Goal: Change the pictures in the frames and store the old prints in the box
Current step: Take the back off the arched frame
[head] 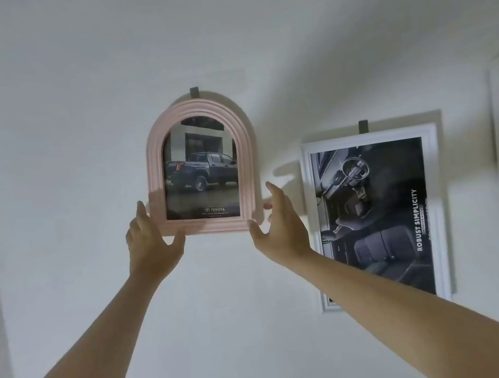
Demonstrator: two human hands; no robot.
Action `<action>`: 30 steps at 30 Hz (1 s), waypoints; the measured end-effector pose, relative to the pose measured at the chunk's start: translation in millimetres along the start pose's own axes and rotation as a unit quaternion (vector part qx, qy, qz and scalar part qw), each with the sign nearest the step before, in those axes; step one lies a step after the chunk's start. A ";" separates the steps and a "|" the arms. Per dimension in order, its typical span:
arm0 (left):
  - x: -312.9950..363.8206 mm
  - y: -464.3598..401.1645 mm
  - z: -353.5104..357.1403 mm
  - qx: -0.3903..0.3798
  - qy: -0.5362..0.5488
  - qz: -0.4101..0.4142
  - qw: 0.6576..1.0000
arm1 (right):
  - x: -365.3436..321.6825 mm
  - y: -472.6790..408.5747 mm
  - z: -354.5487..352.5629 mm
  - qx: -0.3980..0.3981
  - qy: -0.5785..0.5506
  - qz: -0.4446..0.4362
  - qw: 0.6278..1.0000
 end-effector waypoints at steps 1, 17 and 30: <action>-3.2 -3.6 1.3 -0.016 0.022 -0.013 1.000 | -2.7 -1.8 2.2 0.004 -0.005 0.005 1.000; 11.9 -11.9 -12.8 -0.002 0.087 0.055 0.995 | -4.7 -14.4 6.2 -0.042 -0.117 0.023 0.992; 67.4 97.3 -62.9 -0.119 0.224 -0.034 0.967 | 2.7 51.3 -98.6 -0.033 -0.184 -0.020 0.982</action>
Point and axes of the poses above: each hand's wrist, its own y-axis away from the middle knuckle, its own z-axis out of the palm, x = y × z, the point moved 1 cm from there along -y, towards the middle knuckle, and after that the axes turned 11 degrees about x, right-handed, at the moved point
